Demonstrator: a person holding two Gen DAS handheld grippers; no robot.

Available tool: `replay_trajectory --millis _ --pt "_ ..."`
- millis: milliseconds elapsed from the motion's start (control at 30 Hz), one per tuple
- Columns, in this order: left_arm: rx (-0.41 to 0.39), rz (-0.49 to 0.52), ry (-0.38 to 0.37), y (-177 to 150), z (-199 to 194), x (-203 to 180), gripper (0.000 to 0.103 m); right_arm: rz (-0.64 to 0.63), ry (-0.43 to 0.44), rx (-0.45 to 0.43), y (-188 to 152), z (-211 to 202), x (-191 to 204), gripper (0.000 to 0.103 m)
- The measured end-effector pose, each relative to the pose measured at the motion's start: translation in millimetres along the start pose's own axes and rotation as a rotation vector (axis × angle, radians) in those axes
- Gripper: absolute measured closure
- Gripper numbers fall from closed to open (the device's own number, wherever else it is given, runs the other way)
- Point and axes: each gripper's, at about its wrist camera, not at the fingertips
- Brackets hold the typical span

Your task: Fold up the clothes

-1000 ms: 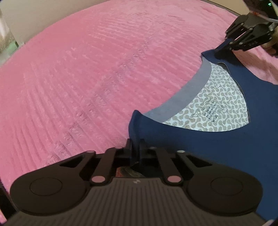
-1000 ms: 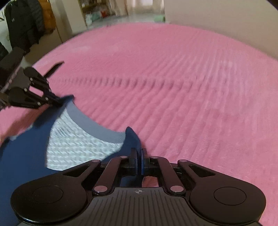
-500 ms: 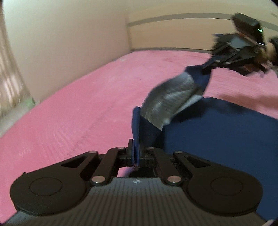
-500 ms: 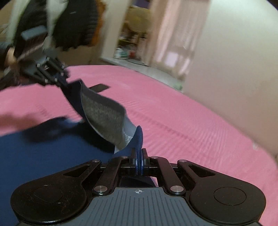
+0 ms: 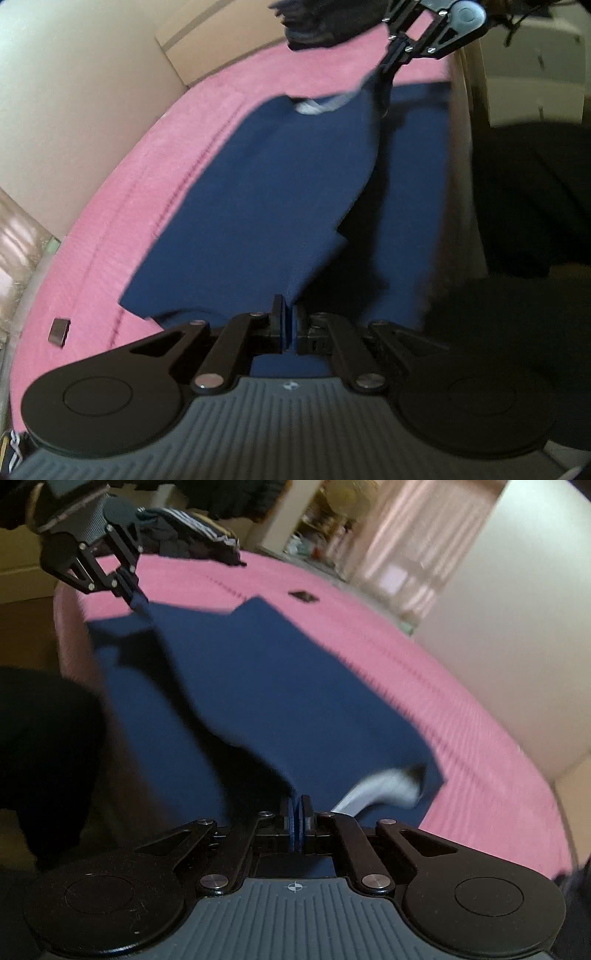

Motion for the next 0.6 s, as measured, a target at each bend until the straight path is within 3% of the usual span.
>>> replay_trajectory --millis 100,300,600 --pt "0.004 -0.014 0.036 -9.5 -0.3 -23.3 0.103 -0.041 -0.030 0.026 -9.8 -0.6 23.2 0.102" --pt "0.001 -0.026 0.086 -20.3 7.5 -40.1 0.102 -0.029 -0.092 0.031 -8.3 -10.0 23.0 0.102" --pt "0.023 0.161 0.165 -34.9 12.6 -64.8 0.098 -0.072 -0.085 0.034 -8.5 1.3 33.6 0.102"
Point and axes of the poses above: each gripper's, at about its wrist camera, not at the fingertips, and z roughly the way its jaws point, x to its left, y to its top, and after that the axes turned 1 degree about -z, right-handed
